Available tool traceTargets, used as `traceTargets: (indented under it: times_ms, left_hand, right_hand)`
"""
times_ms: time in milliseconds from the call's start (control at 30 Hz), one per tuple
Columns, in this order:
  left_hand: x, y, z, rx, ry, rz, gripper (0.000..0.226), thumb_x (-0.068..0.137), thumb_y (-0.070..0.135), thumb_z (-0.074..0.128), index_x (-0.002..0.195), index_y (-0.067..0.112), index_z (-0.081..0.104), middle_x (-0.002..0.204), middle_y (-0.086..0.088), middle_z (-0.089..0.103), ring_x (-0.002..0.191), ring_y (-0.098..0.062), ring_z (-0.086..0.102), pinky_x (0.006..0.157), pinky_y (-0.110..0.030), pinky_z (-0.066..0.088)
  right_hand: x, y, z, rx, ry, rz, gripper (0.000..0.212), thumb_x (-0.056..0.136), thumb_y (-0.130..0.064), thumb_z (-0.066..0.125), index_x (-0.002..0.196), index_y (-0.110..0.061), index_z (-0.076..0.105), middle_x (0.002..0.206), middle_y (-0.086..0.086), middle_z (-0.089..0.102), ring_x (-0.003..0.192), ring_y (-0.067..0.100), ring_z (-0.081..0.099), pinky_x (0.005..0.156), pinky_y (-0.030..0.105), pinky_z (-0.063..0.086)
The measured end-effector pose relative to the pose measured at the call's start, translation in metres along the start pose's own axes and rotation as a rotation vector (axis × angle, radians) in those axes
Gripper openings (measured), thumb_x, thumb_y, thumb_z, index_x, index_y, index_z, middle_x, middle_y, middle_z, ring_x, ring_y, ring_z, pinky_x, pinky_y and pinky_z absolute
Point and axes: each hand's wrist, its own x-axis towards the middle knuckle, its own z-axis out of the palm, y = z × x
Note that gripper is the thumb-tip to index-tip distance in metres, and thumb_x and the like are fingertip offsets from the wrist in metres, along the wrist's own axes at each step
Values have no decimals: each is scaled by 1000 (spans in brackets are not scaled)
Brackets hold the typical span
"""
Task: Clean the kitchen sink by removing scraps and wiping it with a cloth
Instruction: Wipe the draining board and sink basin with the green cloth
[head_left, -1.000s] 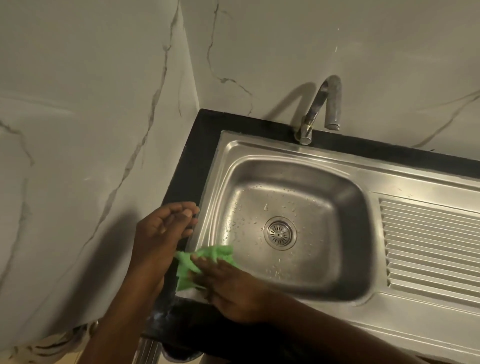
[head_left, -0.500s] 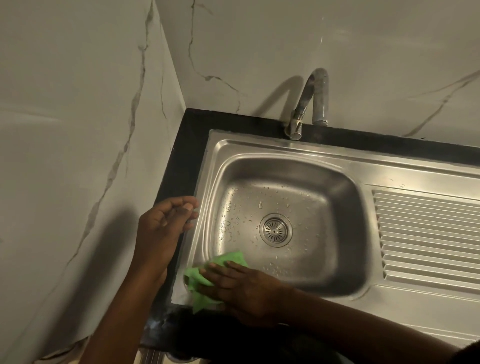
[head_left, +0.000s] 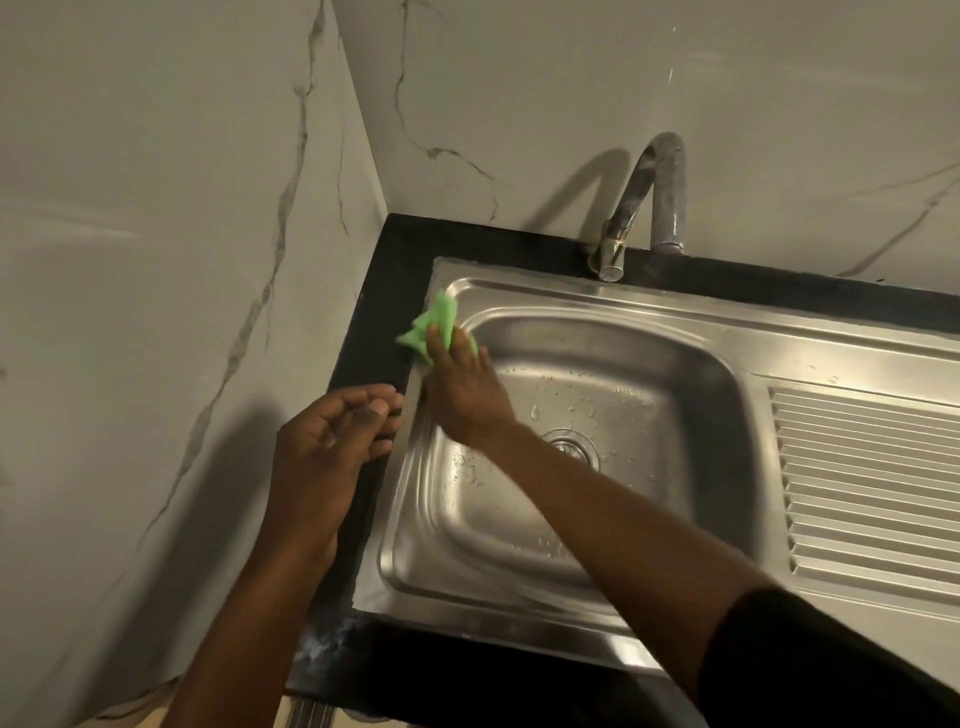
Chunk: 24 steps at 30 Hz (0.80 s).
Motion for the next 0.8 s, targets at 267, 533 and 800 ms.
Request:
traceTargets:
  times_ms: [267, 533, 800]
  left_hand:
    - [-2, -3, -2, 38, -15, -15, 17, 103, 16, 65, 109, 20, 80, 108, -1, 82, 105, -23, 78, 97, -48, 61]
    - [-5, 1, -2, 19, -26, -5, 17, 103, 14, 64, 109, 19, 80, 109, -3, 82, 105, -26, 78, 96, -48, 61]
    - [-10, -2, -13, 40, -35, -17, 16, 103, 17, 65, 107, 22, 80, 107, 0, 83, 104, -24, 78, 98, -48, 60]
  right_hand:
    - [50, 59, -41, -546, 12, -92, 64, 108, -46, 17, 166, -19, 14, 173, 11, 18, 161, 27, 14, 130, 52, 6]
    - [3, 117, -63, -708, 111, 49, 73, 99, -34, 38, 167, -20, 14, 173, 7, 20, 161, 28, 11, 130, 53, 1]
    - [-25, 131, -59, -294, 193, 346, 63, 107, -35, 25, 167, -18, 11, 174, 12, 1, 161, 29, -5, 130, 53, 6]
